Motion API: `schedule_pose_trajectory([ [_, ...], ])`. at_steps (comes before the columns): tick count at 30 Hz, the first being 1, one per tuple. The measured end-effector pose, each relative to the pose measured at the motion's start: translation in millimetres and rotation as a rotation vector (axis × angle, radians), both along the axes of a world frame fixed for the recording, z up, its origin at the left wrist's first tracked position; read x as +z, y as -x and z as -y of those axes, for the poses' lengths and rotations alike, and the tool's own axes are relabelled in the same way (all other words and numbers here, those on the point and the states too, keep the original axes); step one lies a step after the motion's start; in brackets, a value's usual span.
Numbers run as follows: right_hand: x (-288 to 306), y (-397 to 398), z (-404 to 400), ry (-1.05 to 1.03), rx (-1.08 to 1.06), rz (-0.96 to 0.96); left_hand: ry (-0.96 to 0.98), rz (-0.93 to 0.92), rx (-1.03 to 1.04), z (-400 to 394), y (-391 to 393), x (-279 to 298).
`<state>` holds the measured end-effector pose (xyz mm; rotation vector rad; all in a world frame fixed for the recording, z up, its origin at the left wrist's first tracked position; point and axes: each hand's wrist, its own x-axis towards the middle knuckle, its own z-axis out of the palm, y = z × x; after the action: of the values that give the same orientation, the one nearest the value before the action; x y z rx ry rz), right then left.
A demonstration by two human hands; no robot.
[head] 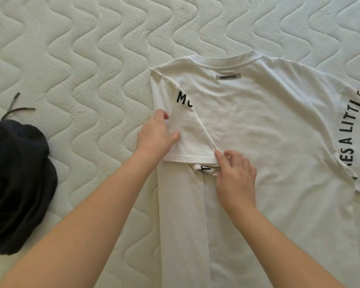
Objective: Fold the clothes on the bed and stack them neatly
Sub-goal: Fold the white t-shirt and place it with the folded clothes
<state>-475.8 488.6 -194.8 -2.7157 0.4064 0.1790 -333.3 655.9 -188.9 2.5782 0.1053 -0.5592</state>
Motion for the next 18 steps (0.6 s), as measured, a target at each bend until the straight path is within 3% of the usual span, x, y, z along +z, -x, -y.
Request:
schedule_pose_trajectory([
  [5, 2.1, -21.1, -16.9, -0.069, 0.081, 0.154, -0.04, 0.508, -0.293, 12.3, -22.7, -13.2],
  [8, -9.8, -43.0, -30.8, -0.031, 0.244, 0.173, -0.202, 0.435, -0.519, 17.4, -36.9, -33.6],
  [11, -31.0, -45.5, -28.0, 0.068, 0.33, 0.068, -0.326, 0.299, -0.58, 19.4, -53.0, -52.4],
  [18, -54.2, -13.5, -18.5, 0.143, 0.31, 0.039, -0.292, 0.311, -0.56, 20.9, -59.7, -66.1],
])
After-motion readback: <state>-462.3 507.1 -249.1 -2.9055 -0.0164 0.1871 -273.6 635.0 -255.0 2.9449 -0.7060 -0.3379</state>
